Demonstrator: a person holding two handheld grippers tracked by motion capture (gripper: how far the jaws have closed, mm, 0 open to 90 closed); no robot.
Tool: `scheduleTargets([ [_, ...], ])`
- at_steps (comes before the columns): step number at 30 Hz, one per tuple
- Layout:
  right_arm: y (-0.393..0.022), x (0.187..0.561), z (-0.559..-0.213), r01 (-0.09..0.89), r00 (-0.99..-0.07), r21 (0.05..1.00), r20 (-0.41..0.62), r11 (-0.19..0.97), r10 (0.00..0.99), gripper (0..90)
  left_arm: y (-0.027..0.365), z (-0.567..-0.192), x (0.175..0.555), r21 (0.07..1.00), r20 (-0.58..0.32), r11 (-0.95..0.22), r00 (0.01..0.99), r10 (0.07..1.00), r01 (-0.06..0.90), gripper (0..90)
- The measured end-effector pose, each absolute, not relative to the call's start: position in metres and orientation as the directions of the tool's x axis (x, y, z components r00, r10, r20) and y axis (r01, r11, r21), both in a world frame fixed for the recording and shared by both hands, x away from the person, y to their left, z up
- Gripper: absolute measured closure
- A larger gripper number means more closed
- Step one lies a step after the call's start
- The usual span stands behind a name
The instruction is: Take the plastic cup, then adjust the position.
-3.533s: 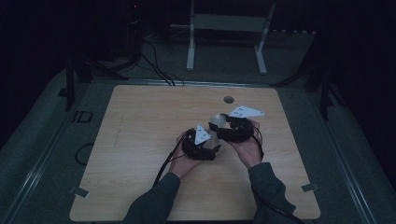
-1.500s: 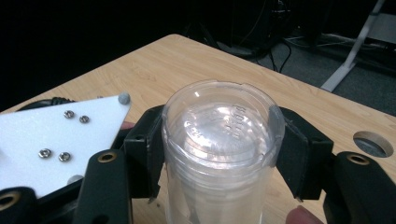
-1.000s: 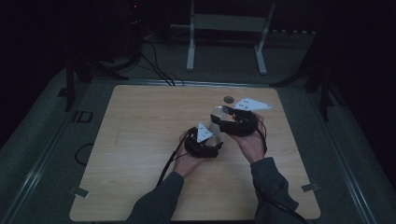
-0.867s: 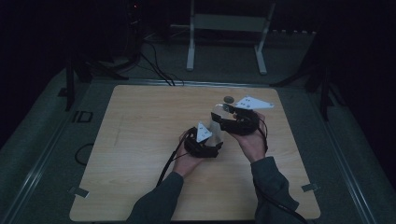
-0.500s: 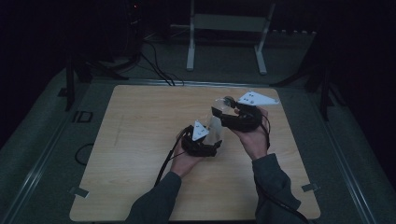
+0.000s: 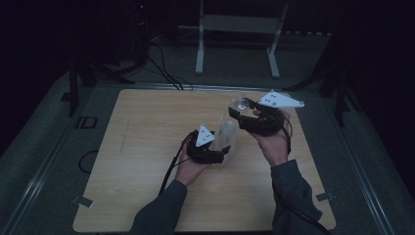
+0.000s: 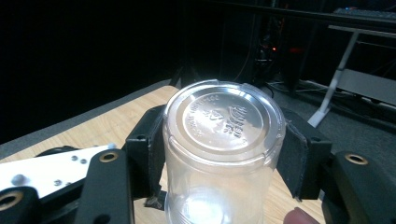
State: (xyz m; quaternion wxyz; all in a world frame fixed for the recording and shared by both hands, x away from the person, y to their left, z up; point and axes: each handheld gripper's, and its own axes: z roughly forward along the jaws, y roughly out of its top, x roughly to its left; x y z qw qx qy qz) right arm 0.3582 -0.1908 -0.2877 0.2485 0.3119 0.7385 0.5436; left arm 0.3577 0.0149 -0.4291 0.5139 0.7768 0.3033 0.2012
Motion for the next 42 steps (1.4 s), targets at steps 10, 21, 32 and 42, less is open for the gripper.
scheduleTargets([
  [10, -0.208, 0.358, -0.288, 0.203, -0.651, 0.959, -0.020, 0.199, 0.759, 40.8, 0.017, -0.426, 0.354, 0.924, 0.003, -0.286, 0.742, 0.671, 0.255, 23.2],
  [21, -0.233, 0.353, -0.295, 0.221, -0.602, 0.957, -0.020, 0.190, 0.798, 40.8, 0.019, -0.422, 0.345, 0.933, 0.000, -0.268, 0.746, 0.666, 0.239, 25.8],
  [32, -0.254, 0.346, -0.309, 0.255, -0.563, 0.952, 0.004, 0.169, 0.827, 40.9, 0.018, -0.420, 0.342, 0.936, 0.007, -0.269, 0.754, 0.657, 0.225, 25.8],
  [42, -0.264, 0.342, -0.324, 0.279, -0.549, 0.946, 0.017, 0.164, 0.835, 40.9, 0.017, -0.418, 0.336, 0.942, 0.012, -0.263, 0.760, 0.650, 0.210, 25.8],
])
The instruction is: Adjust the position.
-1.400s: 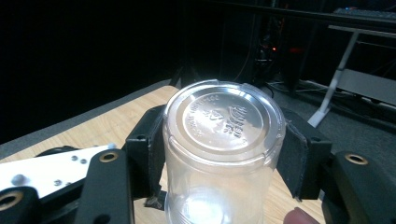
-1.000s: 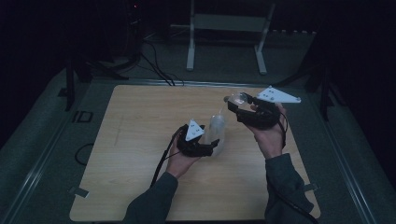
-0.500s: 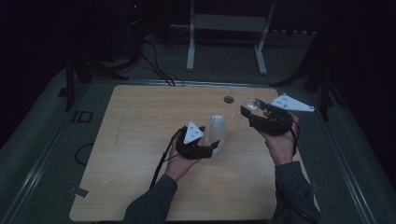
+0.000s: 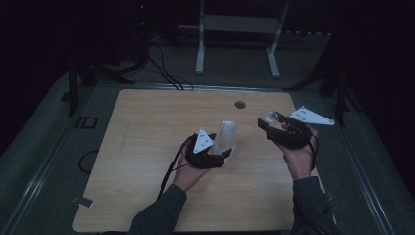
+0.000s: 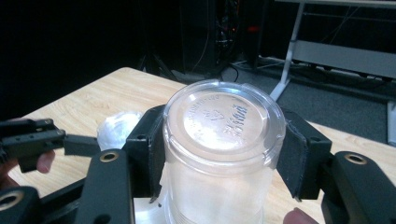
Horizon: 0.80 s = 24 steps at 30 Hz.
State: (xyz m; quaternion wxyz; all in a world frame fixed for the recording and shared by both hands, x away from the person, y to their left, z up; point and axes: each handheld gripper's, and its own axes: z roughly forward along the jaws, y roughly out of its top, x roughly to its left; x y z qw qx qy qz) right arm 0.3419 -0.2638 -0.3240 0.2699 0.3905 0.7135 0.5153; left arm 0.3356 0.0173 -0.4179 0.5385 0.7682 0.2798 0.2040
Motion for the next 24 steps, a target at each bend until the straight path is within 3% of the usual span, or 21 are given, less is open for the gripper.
scheduleTargets([
  [24, -0.265, 0.331, -0.364, 0.352, -0.559, 0.926, 0.091, 0.136, 0.824, 41.1, 0.007, -0.415, 0.322, 0.949, 0.050, -0.276, 0.795, 0.604, 0.150, 25.6],
])
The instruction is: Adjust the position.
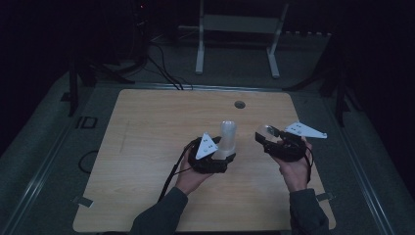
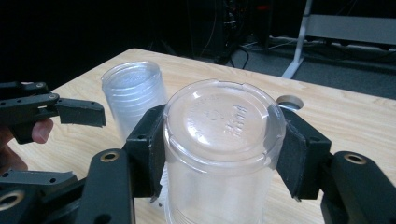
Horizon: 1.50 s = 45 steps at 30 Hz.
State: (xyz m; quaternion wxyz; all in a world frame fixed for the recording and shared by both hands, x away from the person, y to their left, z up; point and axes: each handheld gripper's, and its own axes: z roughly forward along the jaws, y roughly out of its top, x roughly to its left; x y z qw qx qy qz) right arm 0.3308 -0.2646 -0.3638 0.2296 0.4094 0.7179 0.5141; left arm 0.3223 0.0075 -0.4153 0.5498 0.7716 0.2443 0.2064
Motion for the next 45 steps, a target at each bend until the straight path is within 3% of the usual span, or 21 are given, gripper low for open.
scheduleTargets([
  [25, -0.261, 0.322, -0.384, 0.399, -0.584, 0.911, 0.169, 0.100, 0.794, 41.1, -0.016, -0.414, 0.315, 0.951, 0.081, -0.294, 0.842, 0.533, 0.094, 24.1],
  [45, -0.267, 0.319, -0.385, 0.440, -0.596, 0.898, 0.284, 0.009, 0.751, 41.2, -0.034, -0.423, 0.321, 0.947, 0.061, -0.299, 0.854, 0.517, 0.114, 20.2],
])
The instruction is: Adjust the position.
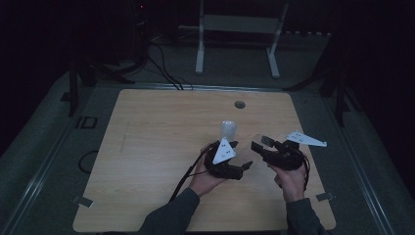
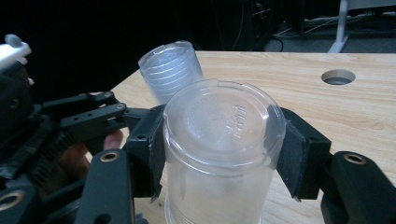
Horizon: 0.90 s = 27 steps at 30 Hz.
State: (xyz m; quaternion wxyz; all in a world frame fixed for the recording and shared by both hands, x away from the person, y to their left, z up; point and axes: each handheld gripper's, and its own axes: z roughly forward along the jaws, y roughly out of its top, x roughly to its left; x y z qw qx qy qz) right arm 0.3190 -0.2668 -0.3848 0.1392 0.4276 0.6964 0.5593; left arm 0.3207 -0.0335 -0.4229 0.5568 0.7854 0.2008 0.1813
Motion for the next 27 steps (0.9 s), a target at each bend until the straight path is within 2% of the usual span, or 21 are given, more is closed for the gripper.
scheduleTargets([
  [11, -0.268, 0.318, -0.385, 0.452, -0.603, 0.892, 0.326, -0.025, 0.728, 41.2, -0.036, -0.426, 0.323, 0.951, 0.050, -0.285, 0.849, 0.526, 0.120, 18.4],
  [27, -0.271, 0.313, -0.388, 0.466, -0.580, 0.873, 0.424, -0.144, 0.695, 41.3, -0.044, -0.428, 0.319, 0.965, 0.055, -0.242, 0.829, 0.556, 0.099, 18.3],
])
